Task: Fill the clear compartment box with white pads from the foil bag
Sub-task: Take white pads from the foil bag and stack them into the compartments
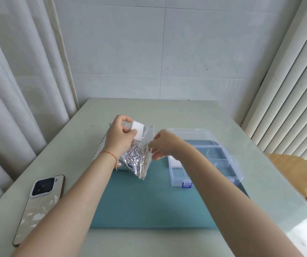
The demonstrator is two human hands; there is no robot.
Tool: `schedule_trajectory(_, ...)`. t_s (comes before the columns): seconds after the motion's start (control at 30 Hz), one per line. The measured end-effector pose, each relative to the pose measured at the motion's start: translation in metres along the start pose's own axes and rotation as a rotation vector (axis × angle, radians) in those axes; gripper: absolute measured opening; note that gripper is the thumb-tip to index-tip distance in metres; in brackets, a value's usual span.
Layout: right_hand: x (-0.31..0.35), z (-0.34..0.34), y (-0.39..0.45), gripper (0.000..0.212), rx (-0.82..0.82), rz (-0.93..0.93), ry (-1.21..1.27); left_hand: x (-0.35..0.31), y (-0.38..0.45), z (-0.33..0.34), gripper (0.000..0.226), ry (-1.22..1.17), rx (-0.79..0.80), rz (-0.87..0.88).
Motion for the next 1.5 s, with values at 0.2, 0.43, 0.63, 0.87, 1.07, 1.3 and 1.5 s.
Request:
schedule_trajectory(0.2, 0.014, -0.008, 0.013, 0.012, -0.09, -0.129, 0.419, 0.003, -0.003, -0.002, 0.027, 0.11, 0.044, 0.012)
schedule_trajectory(0.43, 0.027, -0.003, 0.011, 0.011, -0.079, -0.198, 0.176, -0.004, -0.005, 0.008, 0.038, 0.263, 0.195, 0.019)
schedule_trajectory(0.63, 0.025, -0.019, 0.007, 0.027, -0.171, -0.206, 0.169, 0.017, -0.001, -0.004, 0.02, 0.172, 0.088, -0.075)
schedule_trajectory(0.87, 0.005, -0.003, 0.019, 0.022, -0.136, -0.08, -0.056, 0.033, -0.006, -0.015, 0.032, -0.034, -0.008, -0.139)
schedule_trajectory(1.07, 0.015, 0.027, 0.015, 0.031, 0.016, -0.099, -0.151, 0.021, -0.009, -0.012, 0.034, -0.016, 0.001, -0.044)
schedule_trajectory(1.3, 0.014, 0.015, 0.019, 0.021, -0.04, -0.119, -0.02, 0.003, -0.006, -0.013, 0.036, 0.172, -0.025, 0.083)
schedule_trajectory(1.5, 0.017, 0.002, 0.018, 0.022, -0.177, -0.178, -0.039, -0.008, -0.002, -0.006, 0.018, 0.399, 0.003, 0.114)
Point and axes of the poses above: each hand's wrist, its own y-axis towards the middle knuckle, its own z-axis out of the palm, x = y × z, the point moved 8 cm from there along y, towards the middle knuckle, and after that the axes turned 8 degrees about z, right-handed, at the moved point
